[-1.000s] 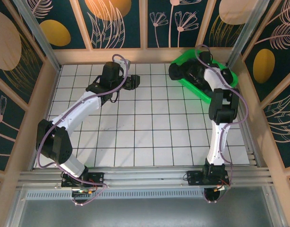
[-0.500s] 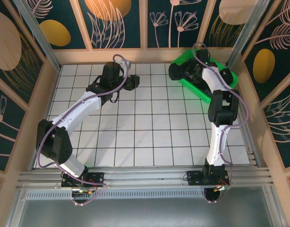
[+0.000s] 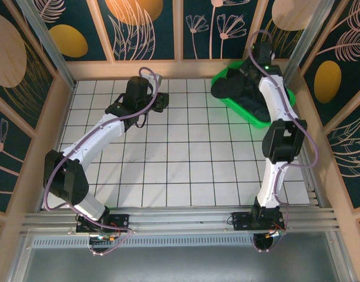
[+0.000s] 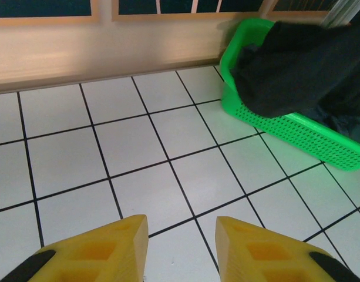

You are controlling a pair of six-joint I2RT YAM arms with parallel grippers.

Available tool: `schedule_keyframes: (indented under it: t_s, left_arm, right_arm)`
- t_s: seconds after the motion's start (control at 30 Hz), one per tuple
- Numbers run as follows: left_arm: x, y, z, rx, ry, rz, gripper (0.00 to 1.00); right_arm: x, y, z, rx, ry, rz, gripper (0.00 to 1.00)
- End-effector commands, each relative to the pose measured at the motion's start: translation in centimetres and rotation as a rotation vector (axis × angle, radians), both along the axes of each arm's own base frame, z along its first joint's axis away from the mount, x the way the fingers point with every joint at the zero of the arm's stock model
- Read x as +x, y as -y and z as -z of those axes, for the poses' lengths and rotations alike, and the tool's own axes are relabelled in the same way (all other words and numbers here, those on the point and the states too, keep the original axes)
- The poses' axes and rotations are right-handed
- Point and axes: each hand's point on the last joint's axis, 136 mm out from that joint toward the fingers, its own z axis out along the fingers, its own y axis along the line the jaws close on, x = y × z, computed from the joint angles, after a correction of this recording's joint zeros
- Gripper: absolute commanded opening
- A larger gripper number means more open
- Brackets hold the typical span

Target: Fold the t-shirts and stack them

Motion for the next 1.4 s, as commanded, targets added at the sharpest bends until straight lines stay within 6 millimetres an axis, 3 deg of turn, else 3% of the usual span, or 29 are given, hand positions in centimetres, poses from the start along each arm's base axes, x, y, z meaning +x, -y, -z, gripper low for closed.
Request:
schedule_keyframes:
  t_s: [0.0,0.13,0.23,0.33,0.43,0.5,0.57,0.7,0.83,0.9,1.0,1.17,1.27,1.37]
  left_arm:
    - [-0.1,-0.8,-2.6,-0.36,-0.183,-0.274,0.34]
    - [0.2,-2.0,-2.9,-0.33,-0.162,-0.337,0.33]
    - [0.2,-3.5,-3.5,-0.303,-0.134,-0.404,0.33]
    - [-0.2,-5.2,-4.4,-0.278,-0.098,-0.472,0.33]
    - [-0.8,-7.4,-5.5,-0.255,-0.053,-0.554,0.34]
    - [-1.5,-9.0,-6.3,-0.239,-0.025,-0.613,0.35]
    - [-2.3,-11.0,-7.2,-0.217,0.004,-0.693,0.37]
    - [-4.8,-14.9,-9.0,-0.185,0.074,-0.827,0.38]
    - [-7.4,-17.2,-9.7,-0.184,0.109,-0.88,0.4]
    - [-8.1,-17.4,-9.1,-0.179,0.09,-0.874,0.42]
    - [-8.5,-16.6,-7.1,-0.185,0.029,-0.834,0.48]
    - [-8.1,-14.8,-4.3,-0.21,-0.063,-0.778,0.59]
    - [-7.1,-13.7,-3.6,-0.205,-0.095,-0.753,0.67]
    - [-5.6,-11.7,-2.7,-0.229,-0.133,-0.702,0.78]
  right_arm:
    - [-3.0,-0.6,-15.1,-0.068,0.347,-0.005,0.0]
    - [-7.1,-4.5,-23.9,-0.113,0.572,-0.088,0.0]
    - [-10.8,-8.0,-29.0,-0.113,0.72,-0.166,0.0]
    - [-14.0,-11.9,-32.1,-0.082,0.807,-0.25,0.0]
    - [-16.1,-16.2,-33.1,-0.047,0.839,-0.341,0.0]
    - [-16.2,-19.1,-31.8,-0.014,0.809,-0.402,0.0]
    - [-16.0,-23.5,-28.6,0.018,0.732,-0.49,0.0]
    - [-15.2,-31.9,-19.9,0.086,0.524,-0.689,0.0]
    - [-15.5,-37.4,-12.9,0.139,0.348,-0.852,0.0]
    - [-15.8,-37.9,-11.0,0.146,0.286,-0.876,0.0]
    - [-17.0,-36.5,-12.1,0.138,0.326,-0.873,0.0]
    - [-19.3,-30.9,-13.8,0.137,0.358,-0.834,0.0]
    - [-22.2,-26.9,-14.8,0.153,0.379,-0.843,0.0]
    - [-24.8,-23.7,-14.4,0.176,0.346,-0.858,0.0]
